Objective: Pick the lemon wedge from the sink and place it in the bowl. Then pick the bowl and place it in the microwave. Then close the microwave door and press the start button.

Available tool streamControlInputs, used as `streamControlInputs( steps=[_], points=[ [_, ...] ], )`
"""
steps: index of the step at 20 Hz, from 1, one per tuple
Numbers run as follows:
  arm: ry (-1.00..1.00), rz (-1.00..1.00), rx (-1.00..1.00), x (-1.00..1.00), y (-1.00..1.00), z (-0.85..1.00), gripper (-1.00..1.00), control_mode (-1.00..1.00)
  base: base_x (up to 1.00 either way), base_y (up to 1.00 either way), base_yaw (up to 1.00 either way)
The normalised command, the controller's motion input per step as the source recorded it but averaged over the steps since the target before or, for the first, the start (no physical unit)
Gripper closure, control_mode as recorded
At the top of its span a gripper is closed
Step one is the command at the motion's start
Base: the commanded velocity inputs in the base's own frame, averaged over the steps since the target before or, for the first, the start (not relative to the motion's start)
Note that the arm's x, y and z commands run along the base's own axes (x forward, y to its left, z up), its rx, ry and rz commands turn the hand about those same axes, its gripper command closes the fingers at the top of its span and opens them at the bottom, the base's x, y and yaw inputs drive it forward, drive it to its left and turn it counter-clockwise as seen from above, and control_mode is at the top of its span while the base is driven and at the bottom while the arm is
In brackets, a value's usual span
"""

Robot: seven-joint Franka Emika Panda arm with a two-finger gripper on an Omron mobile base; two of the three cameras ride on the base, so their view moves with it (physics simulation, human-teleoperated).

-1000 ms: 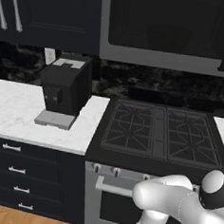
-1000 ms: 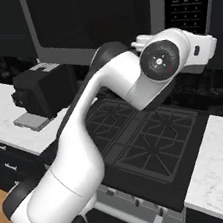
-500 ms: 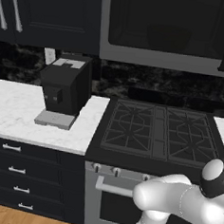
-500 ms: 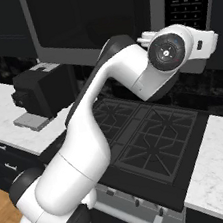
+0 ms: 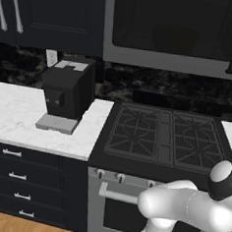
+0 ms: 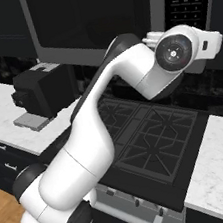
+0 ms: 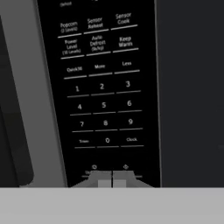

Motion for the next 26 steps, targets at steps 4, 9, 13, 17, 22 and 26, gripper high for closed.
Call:
streamControlInputs(
  steps=[4,9,13,17,22,26],
  points=[
    [0.00,0.00,0.00,0.05,-0.04,-0.24,1.00,-1.00,0.00,0.00,0.00],
    [0.00,0.00,0.00,0.16,-0.19,-0.20,1.00,-1.00,0.00,0.00,0.00],
    [0.00,0.00,0.00,0.23,-0.09,-0.07,1.00,-1.00,0.00,0.00,0.00],
    [0.00,0.00,0.00,0.17,0.00,-0.05,1.00,-1.00,0.00,0.00,0.00],
    [0.00,0.00,0.00,0.12,-0.09,-0.12,1.00,-1.00,0.00,0.00,0.00],
    [0.00,0.00,0.00,0.15,-0.08,-0.10,1.00,-1.00,0.00,0.00,0.00]
  ],
)
